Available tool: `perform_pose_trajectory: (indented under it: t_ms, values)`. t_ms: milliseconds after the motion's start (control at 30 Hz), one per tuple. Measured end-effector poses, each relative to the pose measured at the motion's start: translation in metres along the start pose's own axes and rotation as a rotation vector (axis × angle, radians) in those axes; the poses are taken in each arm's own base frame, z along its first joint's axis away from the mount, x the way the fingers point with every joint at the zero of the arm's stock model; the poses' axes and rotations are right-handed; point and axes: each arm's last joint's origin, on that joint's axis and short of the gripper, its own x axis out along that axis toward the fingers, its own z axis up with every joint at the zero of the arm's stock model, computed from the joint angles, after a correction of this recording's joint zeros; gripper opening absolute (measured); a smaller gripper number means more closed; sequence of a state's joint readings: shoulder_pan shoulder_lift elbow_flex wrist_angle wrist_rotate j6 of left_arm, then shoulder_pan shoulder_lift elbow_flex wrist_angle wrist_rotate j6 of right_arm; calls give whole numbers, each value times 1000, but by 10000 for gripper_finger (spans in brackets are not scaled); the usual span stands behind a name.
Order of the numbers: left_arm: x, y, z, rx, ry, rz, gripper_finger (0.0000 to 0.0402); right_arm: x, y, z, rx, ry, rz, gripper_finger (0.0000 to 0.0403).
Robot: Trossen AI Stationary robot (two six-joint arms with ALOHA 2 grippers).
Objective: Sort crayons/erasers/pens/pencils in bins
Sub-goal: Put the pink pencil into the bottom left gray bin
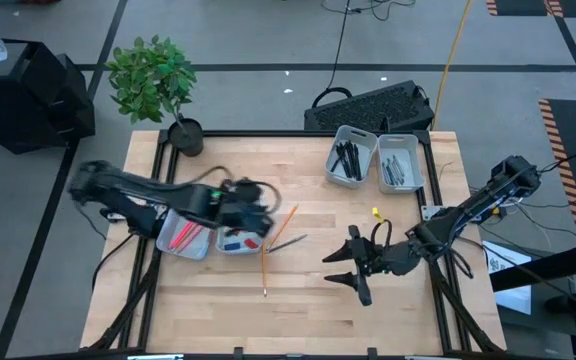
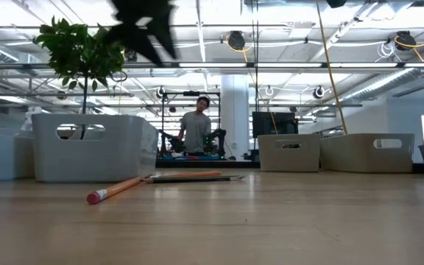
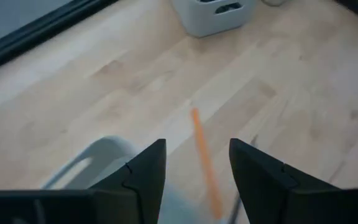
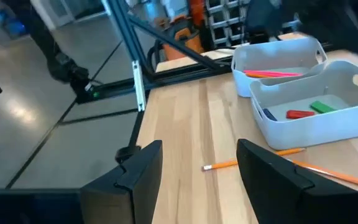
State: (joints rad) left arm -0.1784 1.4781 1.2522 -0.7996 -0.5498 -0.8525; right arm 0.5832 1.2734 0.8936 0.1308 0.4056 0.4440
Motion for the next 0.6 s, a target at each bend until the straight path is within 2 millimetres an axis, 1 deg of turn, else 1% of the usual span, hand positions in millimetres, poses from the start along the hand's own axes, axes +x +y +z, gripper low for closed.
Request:
perform_pose_trajectory:
  t_ms: [100, 167, 333, 467, 600]
  values:
    - [26, -28, 13, -33, 14, 29, 179, -11, -4, 4, -69, 38, 24, 201]
    - [45, -43, 19, -49, 23, 51, 179, -22, -8, 8, -110, 56, 20, 201]
    - [96, -69, 29, -88, 23, 81, 179, -57, -18, 19, -164, 74, 17, 201]
    - [133, -73, 25, -118, 78, 124, 179, -83, -27, 26, -168, 68, 23, 201]
    - [163, -66, 18, -142, 192, 128, 179, -103, -33, 30, -154, 61, 44, 201]
